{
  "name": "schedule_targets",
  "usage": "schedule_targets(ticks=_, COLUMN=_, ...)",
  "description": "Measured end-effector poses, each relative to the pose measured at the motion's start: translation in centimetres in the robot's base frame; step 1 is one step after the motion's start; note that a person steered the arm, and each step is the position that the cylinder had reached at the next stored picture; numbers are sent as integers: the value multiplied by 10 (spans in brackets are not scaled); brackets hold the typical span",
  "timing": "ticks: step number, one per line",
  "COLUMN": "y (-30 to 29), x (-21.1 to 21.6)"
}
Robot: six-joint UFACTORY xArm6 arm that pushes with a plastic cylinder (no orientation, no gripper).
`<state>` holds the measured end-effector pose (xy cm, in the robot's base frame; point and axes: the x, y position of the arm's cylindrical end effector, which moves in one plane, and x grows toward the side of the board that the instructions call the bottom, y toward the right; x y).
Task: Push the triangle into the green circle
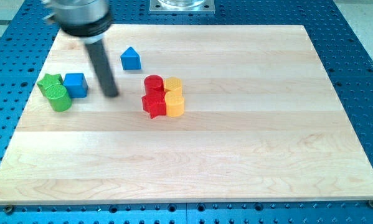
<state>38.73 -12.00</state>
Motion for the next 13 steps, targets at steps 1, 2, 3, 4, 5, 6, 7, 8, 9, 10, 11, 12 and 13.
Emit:
schedule_targets(ticks=1, y=19, x=-55)
schedule_targets(ticks=2, y=45, x=-58)
schedule_targets(ticks=3, y=54, x=-103)
schedule_targets(ticks=4, y=-9, x=-93)
schedule_targets(ticks=5, y=-34, x=-45)
schedule_targets(ticks=6, y=-20, x=-39)
schedule_targets(ticks=7, y=5, x=-14)
schedule_targets(ticks=8, y=-35, x=-5)
schedule_targets(ticks=9, y=-36, x=29)
schedule_targets(ticks=10, y=-15, x=47)
schedule_targets(ticks=11, y=-33, x=49)
schedule_targets(ticks=12, y=-42, x=60)
schedule_targets(ticks=13, y=-46, x=87)
